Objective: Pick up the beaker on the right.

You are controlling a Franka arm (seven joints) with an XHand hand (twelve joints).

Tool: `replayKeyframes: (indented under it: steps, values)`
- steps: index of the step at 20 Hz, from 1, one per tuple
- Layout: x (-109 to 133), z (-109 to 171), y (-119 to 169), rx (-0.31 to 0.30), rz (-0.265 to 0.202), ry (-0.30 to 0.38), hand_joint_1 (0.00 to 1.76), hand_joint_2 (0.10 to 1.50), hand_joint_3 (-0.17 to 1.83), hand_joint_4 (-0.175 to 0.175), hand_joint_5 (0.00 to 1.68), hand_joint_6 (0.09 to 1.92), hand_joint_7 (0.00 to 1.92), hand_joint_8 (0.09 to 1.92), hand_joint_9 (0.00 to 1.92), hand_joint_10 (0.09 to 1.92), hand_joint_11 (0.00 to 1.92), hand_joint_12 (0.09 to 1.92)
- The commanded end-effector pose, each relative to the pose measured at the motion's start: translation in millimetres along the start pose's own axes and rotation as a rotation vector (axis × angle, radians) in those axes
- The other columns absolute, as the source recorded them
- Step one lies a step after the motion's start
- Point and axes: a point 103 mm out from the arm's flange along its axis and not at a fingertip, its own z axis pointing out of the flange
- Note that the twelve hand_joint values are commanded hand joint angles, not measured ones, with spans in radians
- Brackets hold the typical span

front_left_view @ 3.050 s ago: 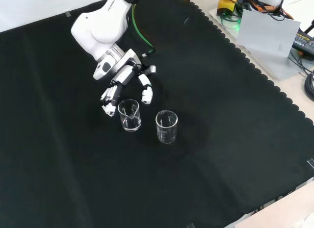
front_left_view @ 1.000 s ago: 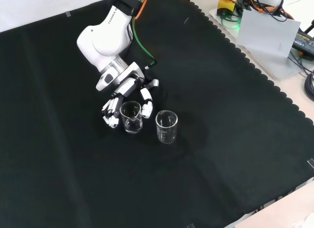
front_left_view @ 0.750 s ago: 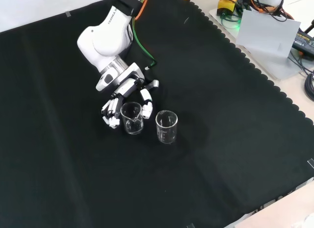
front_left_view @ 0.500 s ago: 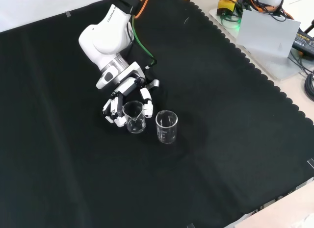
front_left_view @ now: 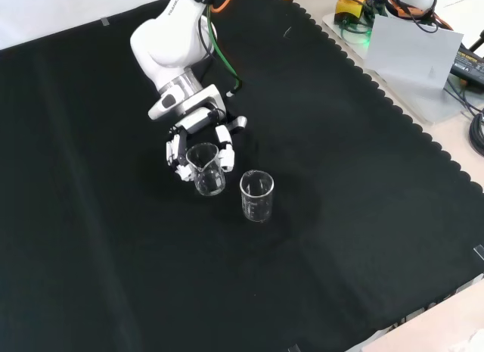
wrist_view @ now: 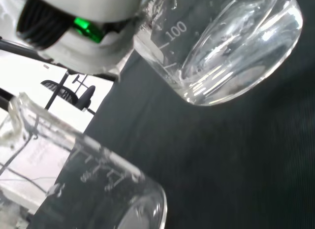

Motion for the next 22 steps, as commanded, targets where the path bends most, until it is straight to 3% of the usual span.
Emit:
replayKeyframes:
  steps: [1, 8, 13, 22]
  values:
    - [14, -28, 3, -0.057, -0.034, -0.142, 1.11, 0.68, 0.64, 0.175, 1.23, 0.74, 1.61, 0.19, 1.50, 0.16, 0.98, 0.98]
    - [25, -49, 0, -0.020, -0.069, -0.278, 1.12, 0.66, 0.66, 0.175, 1.26, 0.70, 1.67, 0.15, 1.55, 0.12, 1.03, 0.95]
    - [32, -59, -2, 0.028, -0.063, -0.317, 1.12, 0.65, 0.67, 0.175, 1.27, 0.69, 1.68, 0.14, 1.56, 0.11, 1.05, 0.95]
    - [44, -73, -13, 0.055, -0.049, -0.360, 1.12, 0.65, 0.68, 0.175, 1.27, 0.69, 1.69, 0.13, 1.57, 0.11, 1.05, 0.94]
